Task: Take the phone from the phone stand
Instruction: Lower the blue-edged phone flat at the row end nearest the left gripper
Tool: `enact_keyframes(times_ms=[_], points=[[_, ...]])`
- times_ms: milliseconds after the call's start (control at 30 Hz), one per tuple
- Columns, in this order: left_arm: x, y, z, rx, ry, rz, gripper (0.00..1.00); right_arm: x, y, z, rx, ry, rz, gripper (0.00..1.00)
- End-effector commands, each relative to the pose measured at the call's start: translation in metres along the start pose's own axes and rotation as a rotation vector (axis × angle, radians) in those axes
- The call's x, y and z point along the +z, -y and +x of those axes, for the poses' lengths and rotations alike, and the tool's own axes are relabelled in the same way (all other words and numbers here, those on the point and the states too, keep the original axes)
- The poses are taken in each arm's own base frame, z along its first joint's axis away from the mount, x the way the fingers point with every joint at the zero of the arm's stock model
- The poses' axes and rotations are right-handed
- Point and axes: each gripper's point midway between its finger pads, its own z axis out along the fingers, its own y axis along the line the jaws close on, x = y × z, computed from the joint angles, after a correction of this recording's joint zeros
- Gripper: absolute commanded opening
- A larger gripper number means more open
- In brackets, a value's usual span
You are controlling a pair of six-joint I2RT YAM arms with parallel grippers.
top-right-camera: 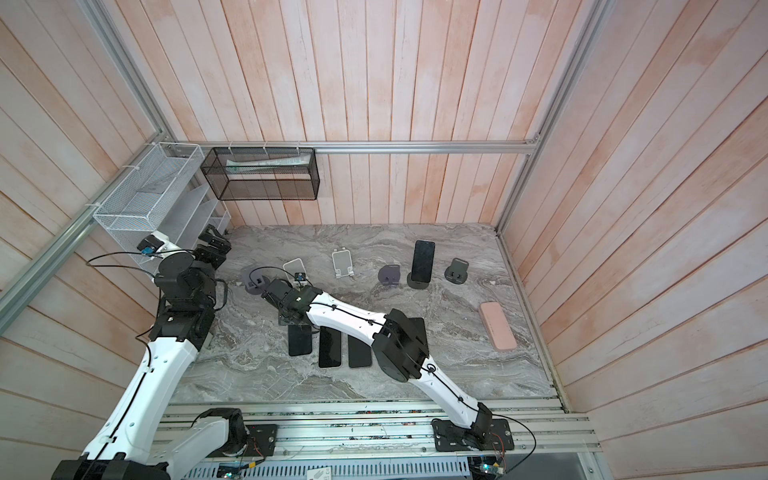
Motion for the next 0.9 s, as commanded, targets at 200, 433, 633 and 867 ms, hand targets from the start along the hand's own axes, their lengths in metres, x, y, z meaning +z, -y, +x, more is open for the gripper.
enact_keyframes(times_ms=[200,433,633,867], points=[[0.0,0.001,0.003,-0.01,-0.007,0.025,1.0,0.031,0.01,0.03,0.009,-0.05,0.082,0.68],[-0.001,0.003,0.006,-0.016,-0.017,0.037,1.0,0.042,0.012,0.027,0.042,-0.016,0.117,0.7],[0.0,0.003,0.007,-0.015,-0.02,0.038,1.0,0.05,0.024,0.029,0.034,-0.001,0.174,0.74],[0.0,0.003,0.005,-0.011,-0.015,0.038,1.0,0.05,0.031,0.036,0.032,0.027,0.23,0.8]])
